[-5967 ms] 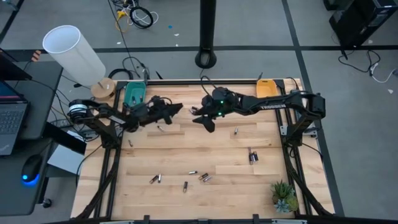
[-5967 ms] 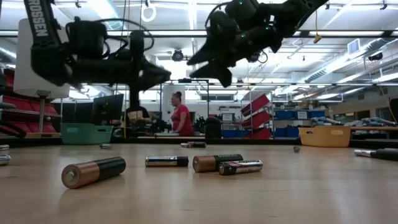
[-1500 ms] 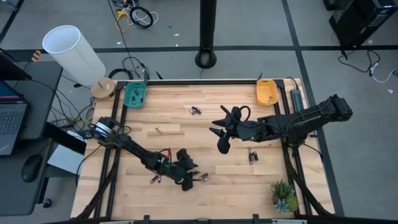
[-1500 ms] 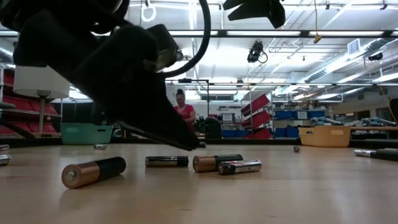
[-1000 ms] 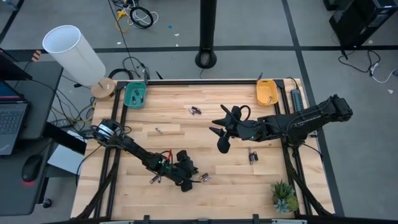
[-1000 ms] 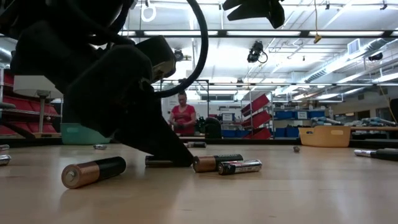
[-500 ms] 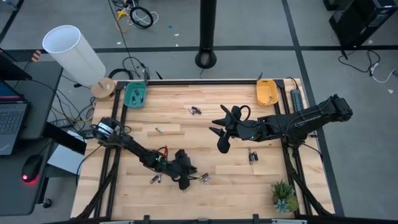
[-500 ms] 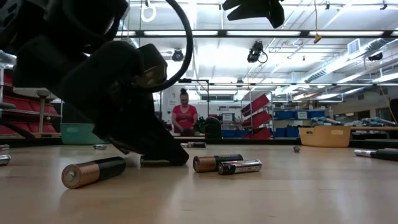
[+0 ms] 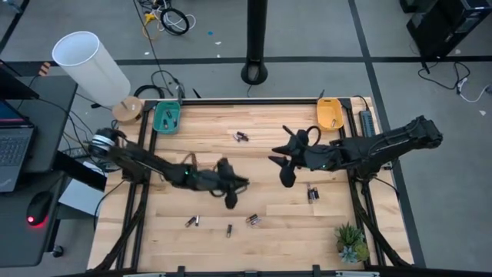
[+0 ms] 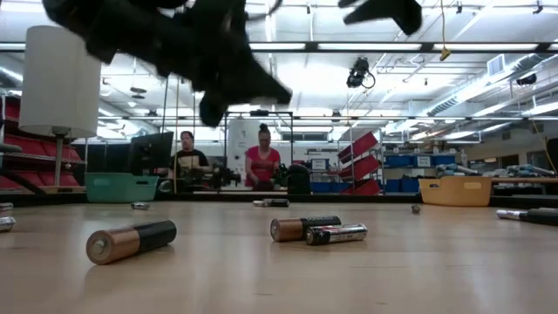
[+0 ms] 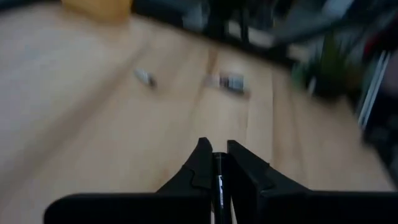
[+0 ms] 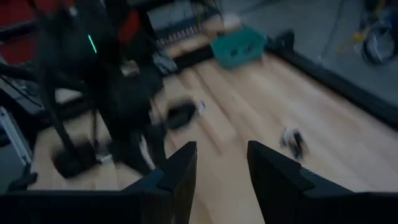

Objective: Sort batteries
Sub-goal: Put the silver battery into the yellow bin

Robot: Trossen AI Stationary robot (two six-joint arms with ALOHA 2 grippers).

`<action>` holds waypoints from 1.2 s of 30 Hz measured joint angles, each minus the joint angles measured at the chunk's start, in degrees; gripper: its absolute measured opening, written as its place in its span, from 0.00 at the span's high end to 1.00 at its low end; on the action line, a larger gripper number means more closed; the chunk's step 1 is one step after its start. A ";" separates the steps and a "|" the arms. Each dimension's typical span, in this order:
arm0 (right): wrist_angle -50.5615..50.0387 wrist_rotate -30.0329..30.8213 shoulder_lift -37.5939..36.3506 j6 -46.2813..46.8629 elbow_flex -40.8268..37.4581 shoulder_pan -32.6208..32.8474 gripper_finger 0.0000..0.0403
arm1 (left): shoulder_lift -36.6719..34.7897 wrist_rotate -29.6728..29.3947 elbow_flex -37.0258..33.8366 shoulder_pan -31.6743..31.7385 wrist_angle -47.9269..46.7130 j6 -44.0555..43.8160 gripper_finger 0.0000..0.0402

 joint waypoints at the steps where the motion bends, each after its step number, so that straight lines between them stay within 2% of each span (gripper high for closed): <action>1: 0.32 -0.06 -0.20 1.36 -1.32 0.31 0.62 | -1.50 0.00 0.00 0.96 0.59 0.04 0.92; 7: 19.14 -3.97 1.54 2.39 -9.79 1.15 0.61 | -6.74 -0.65 0.15 6.35 14.19 0.04 0.92; 10: 23.07 -6.51 4.02 2.08 -10.25 -0.65 0.62 | -6.86 -0.59 1.22 7.67 18.26 0.02 0.92; 16: 26.79 -13.93 7.33 -0.68 -9.28 -5.43 0.62 | -6.31 1.07 6.15 8.55 15.12 3.45 0.92; 26: 35.43 -23.35 7.37 -4.89 -9.19 -11.02 0.62 | -6.12 1.73 10.60 8.66 10.80 7.74 0.92; 36: 39.96 -26.30 7.35 -5.61 -9.19 -13.65 0.62 | -6.14 1.75 11.34 8.66 10.44 7.79 0.92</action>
